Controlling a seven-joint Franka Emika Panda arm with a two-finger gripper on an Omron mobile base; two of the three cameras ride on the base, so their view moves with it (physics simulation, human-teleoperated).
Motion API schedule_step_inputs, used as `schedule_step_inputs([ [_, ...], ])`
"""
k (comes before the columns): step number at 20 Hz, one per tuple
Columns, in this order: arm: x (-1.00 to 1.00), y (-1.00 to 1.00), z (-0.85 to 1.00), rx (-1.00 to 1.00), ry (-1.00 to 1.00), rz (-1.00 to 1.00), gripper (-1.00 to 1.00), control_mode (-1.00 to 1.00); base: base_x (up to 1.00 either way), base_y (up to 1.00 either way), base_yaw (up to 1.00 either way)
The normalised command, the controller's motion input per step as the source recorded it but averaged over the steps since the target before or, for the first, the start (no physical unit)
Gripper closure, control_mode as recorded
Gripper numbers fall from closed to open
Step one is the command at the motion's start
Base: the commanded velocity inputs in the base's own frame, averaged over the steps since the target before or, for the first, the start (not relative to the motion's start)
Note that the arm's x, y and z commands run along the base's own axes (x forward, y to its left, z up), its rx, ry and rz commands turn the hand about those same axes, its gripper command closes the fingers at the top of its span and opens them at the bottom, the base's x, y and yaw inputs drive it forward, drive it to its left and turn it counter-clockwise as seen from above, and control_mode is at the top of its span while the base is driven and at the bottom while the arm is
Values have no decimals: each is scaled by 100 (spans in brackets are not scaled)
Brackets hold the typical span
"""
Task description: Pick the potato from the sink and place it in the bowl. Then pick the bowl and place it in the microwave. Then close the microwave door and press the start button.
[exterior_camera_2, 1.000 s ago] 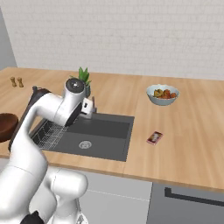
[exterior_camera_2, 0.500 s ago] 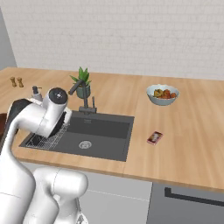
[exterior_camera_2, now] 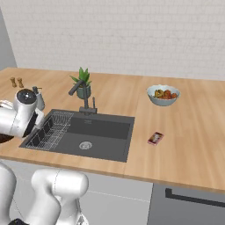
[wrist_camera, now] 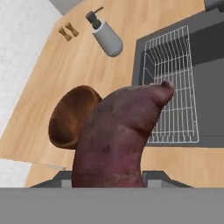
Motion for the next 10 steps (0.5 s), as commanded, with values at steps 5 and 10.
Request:
schedule_step_inputs([
  [5,5,99,0,-32,7,1,100,-100,0,0,0],
  [10,28,83,0,-30,22,0,100,-100,0,0,0],
])
